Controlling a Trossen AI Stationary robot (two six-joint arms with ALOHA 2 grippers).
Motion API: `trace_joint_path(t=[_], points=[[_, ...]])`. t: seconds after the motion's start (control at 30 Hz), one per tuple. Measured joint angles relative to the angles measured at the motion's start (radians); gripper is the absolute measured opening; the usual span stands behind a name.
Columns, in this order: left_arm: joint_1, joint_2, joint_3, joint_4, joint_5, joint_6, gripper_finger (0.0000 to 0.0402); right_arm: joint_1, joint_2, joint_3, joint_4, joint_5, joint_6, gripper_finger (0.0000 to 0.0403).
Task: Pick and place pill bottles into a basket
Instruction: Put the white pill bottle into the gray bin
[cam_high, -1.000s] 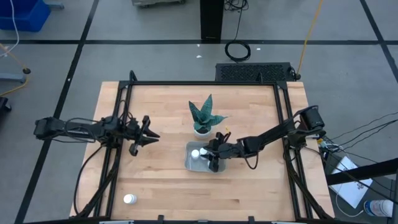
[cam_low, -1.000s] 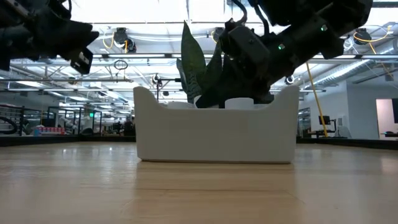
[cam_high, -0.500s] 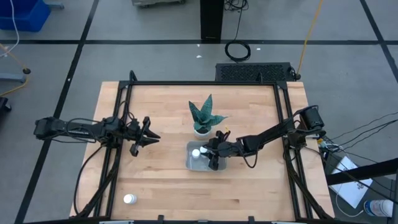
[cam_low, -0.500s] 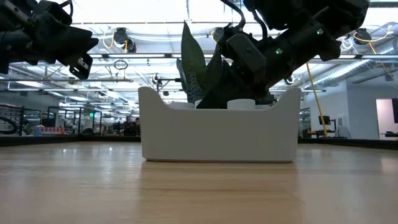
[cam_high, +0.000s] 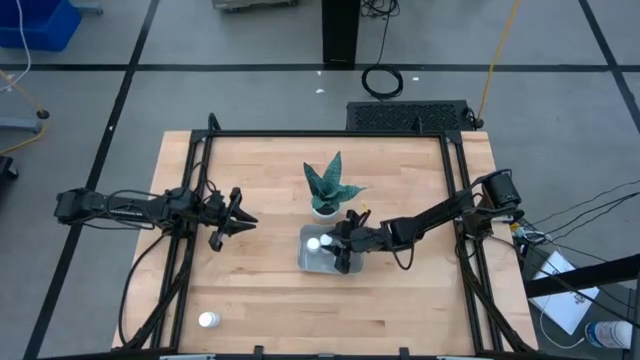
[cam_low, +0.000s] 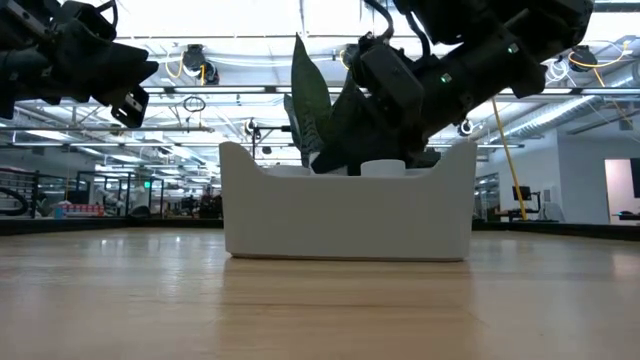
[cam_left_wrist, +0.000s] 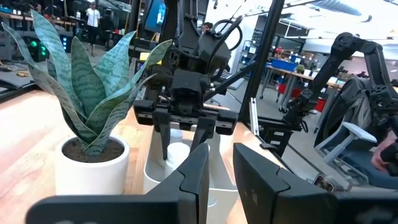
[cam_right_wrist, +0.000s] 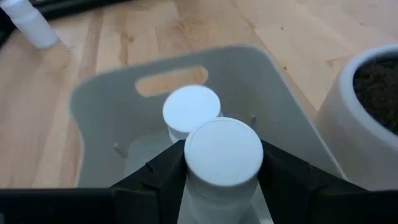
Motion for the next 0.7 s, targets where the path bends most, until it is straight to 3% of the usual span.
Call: trace_joint_path(t=[0.27, 0.7], points=[[0.0, 0.0, 0.0, 0.0, 0.0, 0.0, 0.0077, 0.0, 0.0, 0.0, 0.009, 0.003, -0.001, 0.0188], [0.0, 0.0, 0.0, -0.001, -0.001, 0.001, 0.0077, -0.001, -0.004, 0.0, 0.058, 0.005, -0.004, 0.0271]])
